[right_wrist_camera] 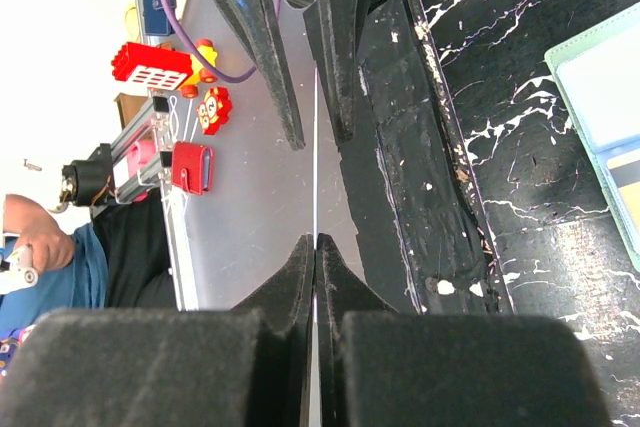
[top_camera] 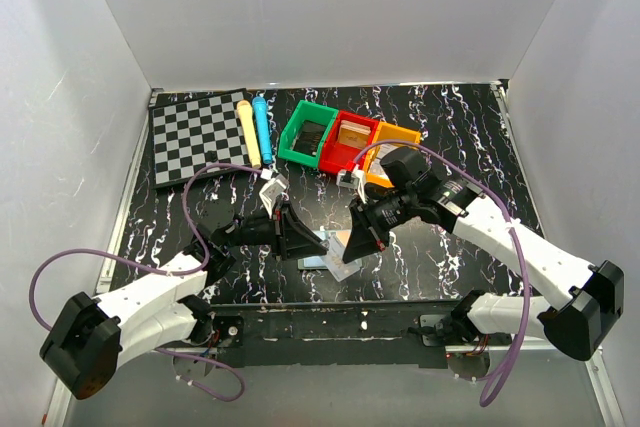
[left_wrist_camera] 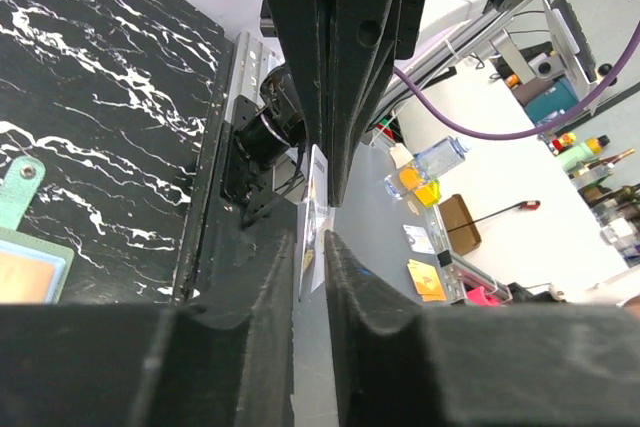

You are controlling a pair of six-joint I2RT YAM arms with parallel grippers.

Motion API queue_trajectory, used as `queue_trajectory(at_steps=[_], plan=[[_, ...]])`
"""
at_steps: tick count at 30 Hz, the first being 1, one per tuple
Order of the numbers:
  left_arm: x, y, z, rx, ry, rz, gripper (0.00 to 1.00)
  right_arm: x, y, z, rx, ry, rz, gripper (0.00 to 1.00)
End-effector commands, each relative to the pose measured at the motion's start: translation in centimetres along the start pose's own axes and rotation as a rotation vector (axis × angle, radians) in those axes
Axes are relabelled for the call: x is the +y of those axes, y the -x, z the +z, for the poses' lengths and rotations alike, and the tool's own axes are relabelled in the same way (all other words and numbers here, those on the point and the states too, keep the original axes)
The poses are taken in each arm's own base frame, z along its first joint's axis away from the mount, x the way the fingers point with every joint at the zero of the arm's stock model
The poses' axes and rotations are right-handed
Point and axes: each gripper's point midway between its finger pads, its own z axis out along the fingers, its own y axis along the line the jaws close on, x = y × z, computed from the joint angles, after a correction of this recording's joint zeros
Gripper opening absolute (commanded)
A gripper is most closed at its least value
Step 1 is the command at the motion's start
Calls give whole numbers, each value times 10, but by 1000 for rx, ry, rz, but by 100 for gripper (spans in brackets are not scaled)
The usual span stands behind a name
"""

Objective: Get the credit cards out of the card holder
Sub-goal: Remove the credit card from the card holder.

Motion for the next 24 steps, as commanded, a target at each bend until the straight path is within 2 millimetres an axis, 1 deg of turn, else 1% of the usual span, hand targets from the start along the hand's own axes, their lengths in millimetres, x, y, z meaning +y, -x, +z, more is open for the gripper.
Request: queue_trajectory(at_steps=[1, 3, 4, 5, 7, 8, 9, 11, 12, 14, 15, 19, 24], plan=[[-7, 7, 3, -8, -21, 47, 13, 15, 15, -4, -33, 34, -61, 1], [-7, 7, 3, -6, -22, 49, 0, 15, 15, -4, -32, 36, -61, 1], [-6, 7, 3, -8, -17, 48, 0, 15, 15, -4, -33, 34, -64, 1], [-5, 7, 3, -11, -9, 46, 0, 15, 15, -4, -33, 31, -65, 6], [-4, 8, 2, -24, 2, 49, 0, 14, 18, -6, -52, 10, -74, 22], [-2, 9, 2, -35, 10, 50, 0, 12, 21, -7, -72, -5, -76, 51], [-1, 9, 1, -43, 17, 46, 0, 10, 24, -8, -94, -21, -77, 55], [0, 10, 1, -59, 25, 37, 0, 5, 29, -8, -152, -50, -69, 58], [1, 11, 1, -71, 30, 34, 0, 4, 34, -9, -190, -53, -61, 58], [0, 14, 0, -98, 30, 38, 0, 2, 39, -10, -250, -46, -43, 58], [0, 15, -1, -108, 31, 34, 0, 2, 43, -10, -277, -39, -28, 57], [-2, 16, -2, -123, 29, 33, 0, 0, 46, -8, -318, -28, -8, 47], [-2, 18, -2, -137, 28, 32, 0, -3, 46, -9, -335, -36, -2, 37]])
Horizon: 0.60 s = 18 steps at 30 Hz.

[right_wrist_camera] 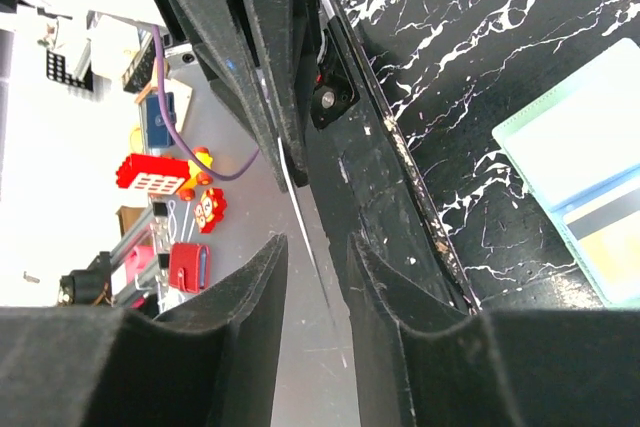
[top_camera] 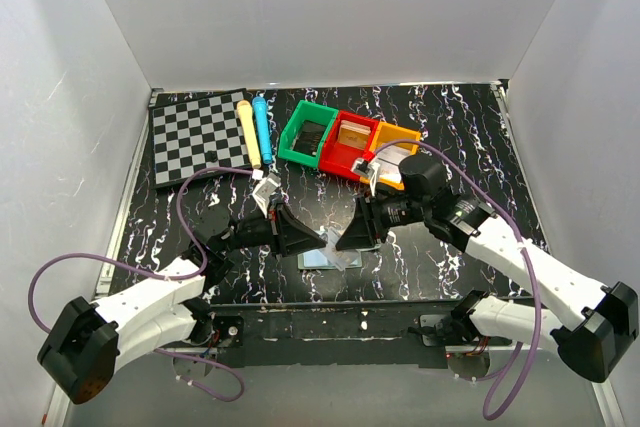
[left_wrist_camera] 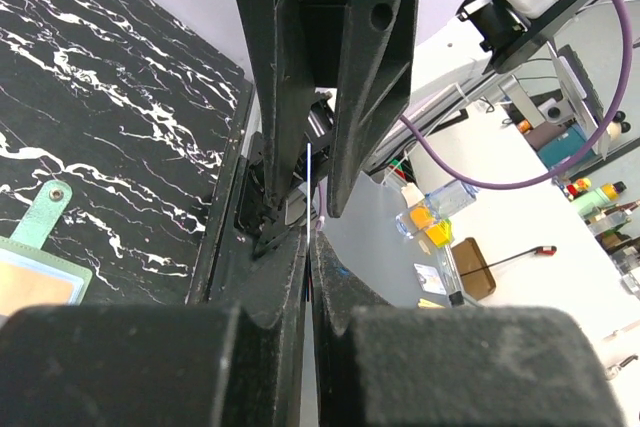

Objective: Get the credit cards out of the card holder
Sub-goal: Remove the credit card from the card holder.

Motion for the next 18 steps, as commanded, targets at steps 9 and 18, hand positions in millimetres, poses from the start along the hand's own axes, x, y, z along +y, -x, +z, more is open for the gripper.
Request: queue_trajectory(at_steps=[9, 18], plan=[[-5, 5, -2, -45, -10, 15, 0, 4, 23, -10, -106, 5, -29, 36], [-4, 5, -3, -52, -1, 17, 0, 4, 20, -13, -92, 26, -18, 34]])
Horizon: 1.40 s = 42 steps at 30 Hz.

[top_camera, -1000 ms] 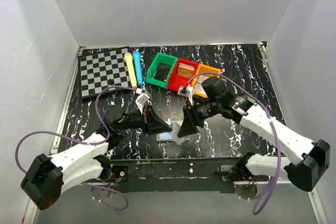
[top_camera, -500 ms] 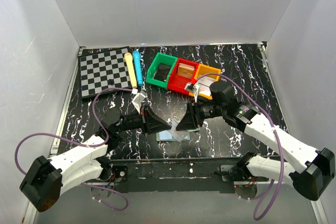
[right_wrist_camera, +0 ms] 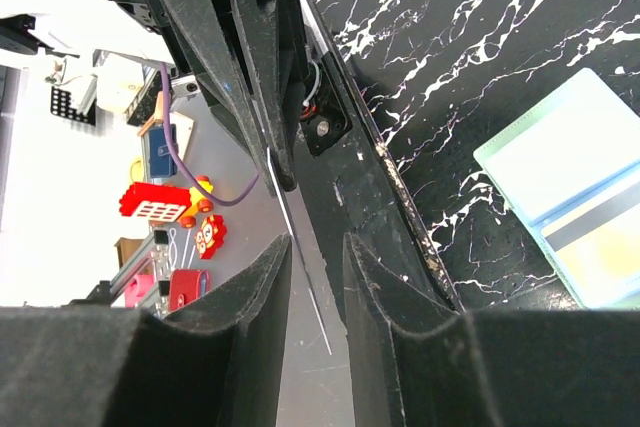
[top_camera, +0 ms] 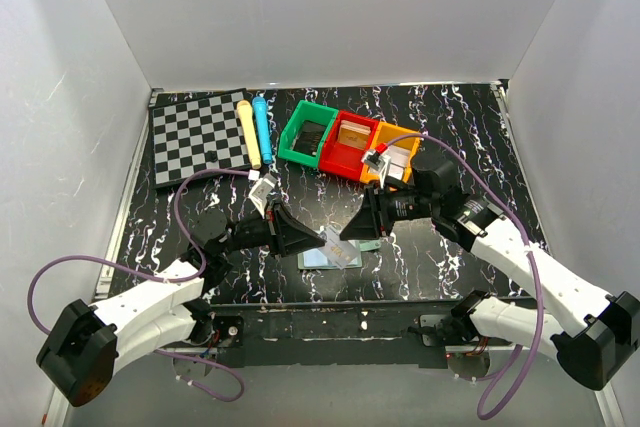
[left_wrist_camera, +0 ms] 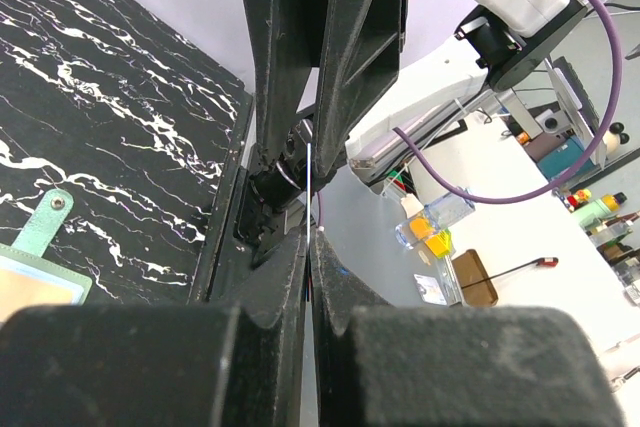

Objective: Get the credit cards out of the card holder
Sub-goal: Remove the credit card from the card holder, then place the credit card in the storage box.

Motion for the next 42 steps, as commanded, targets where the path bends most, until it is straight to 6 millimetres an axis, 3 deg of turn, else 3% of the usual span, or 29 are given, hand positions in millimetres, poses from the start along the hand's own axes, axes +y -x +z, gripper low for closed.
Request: queue_trajectory(at_steps=[1, 11, 16, 18, 19, 20, 22, 27, 31, 34, 37, 42], plan=[[-1, 1, -1, -15, 0, 12, 0, 9, 1, -1, 1, 50, -23, 34], [-1, 4, 1, -19, 3, 8, 0, 9, -4, -2, 20, 56, -22, 26], [-1, 5, 1, -17, 3, 7, 0, 9, -3, -3, 14, 50, -30, 1], [0, 5, 2, -17, 13, 2, 0, 8, -3, -4, 12, 44, -29, 1], [2, 5, 2, -17, 22, 0, 10, 8, -2, -4, 10, 39, -27, 1], [5, 4, 2, -12, 42, -12, 30, 6, -1, -5, 8, 30, -23, 1], [12, 6, 1, -17, 87, -21, 50, 3, 3, -9, -9, 10, -12, 1], [31, 23, -14, -83, 261, -31, 56, -3, 27, -31, -104, -89, -1, 1], [40, 33, -32, -138, 361, -25, 56, -38, 46, -57, -117, -391, 81, 1], [41, 38, -40, -171, 409, -9, 56, -71, 70, -83, -229, -635, 64, 1], [43, 41, -44, -198, 431, -12, 46, -96, 93, -98, -307, -761, -115, 1], [46, 40, -37, -193, 402, -32, 36, -129, 107, -107, -191, -872, -438, 1]])
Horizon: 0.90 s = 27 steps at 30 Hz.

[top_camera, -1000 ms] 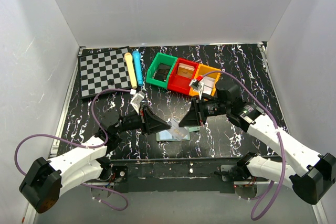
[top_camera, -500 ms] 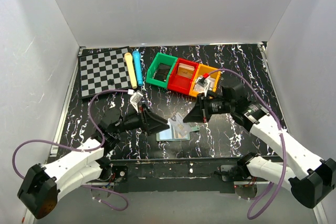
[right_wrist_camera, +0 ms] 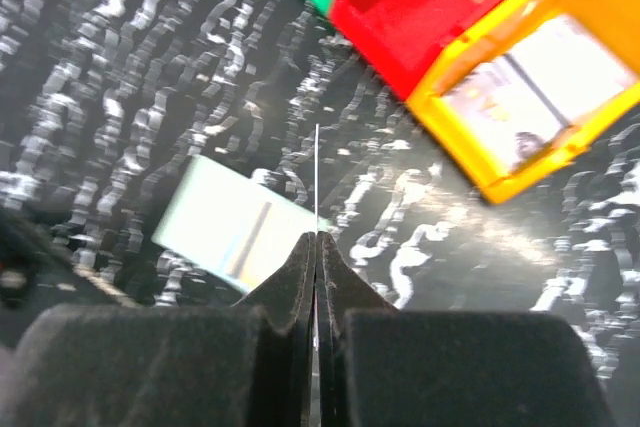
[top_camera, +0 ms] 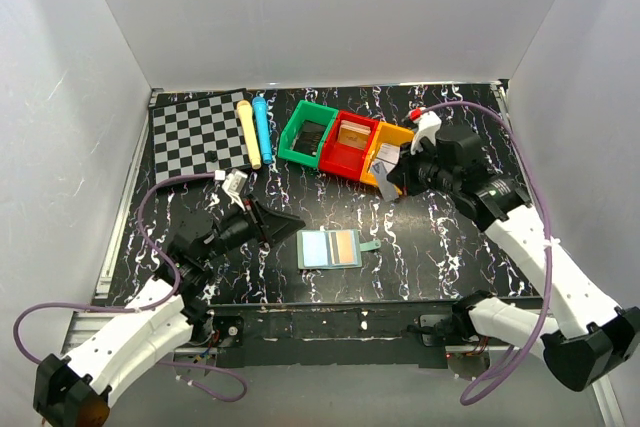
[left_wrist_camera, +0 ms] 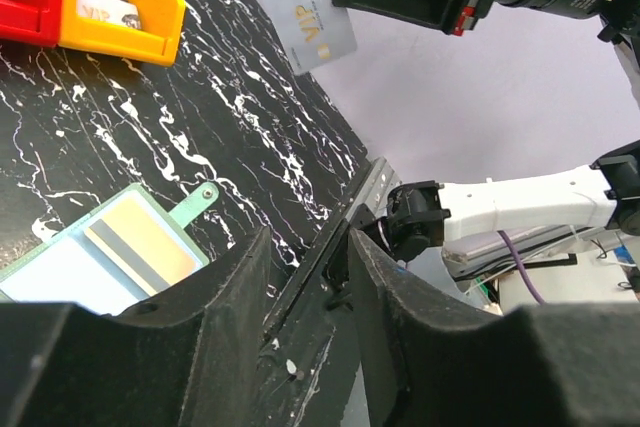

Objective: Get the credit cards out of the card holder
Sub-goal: Place the credit card in the storage box.

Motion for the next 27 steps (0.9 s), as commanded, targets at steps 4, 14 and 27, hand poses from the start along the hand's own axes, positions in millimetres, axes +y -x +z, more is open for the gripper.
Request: queue_trajectory(at_steps=[4, 14, 27], plan=[[1, -2, 12, 37, -18, -47, 34, -52, 23, 25, 33, -95, -468, 1], [1, -15, 11, 71, -57, -85, 34, -77, -6, 59, 149, 166, -672, 1], [17, -25, 12, 110, 4, -79, 36, -104, -2, 100, 152, 210, -662, 1]])
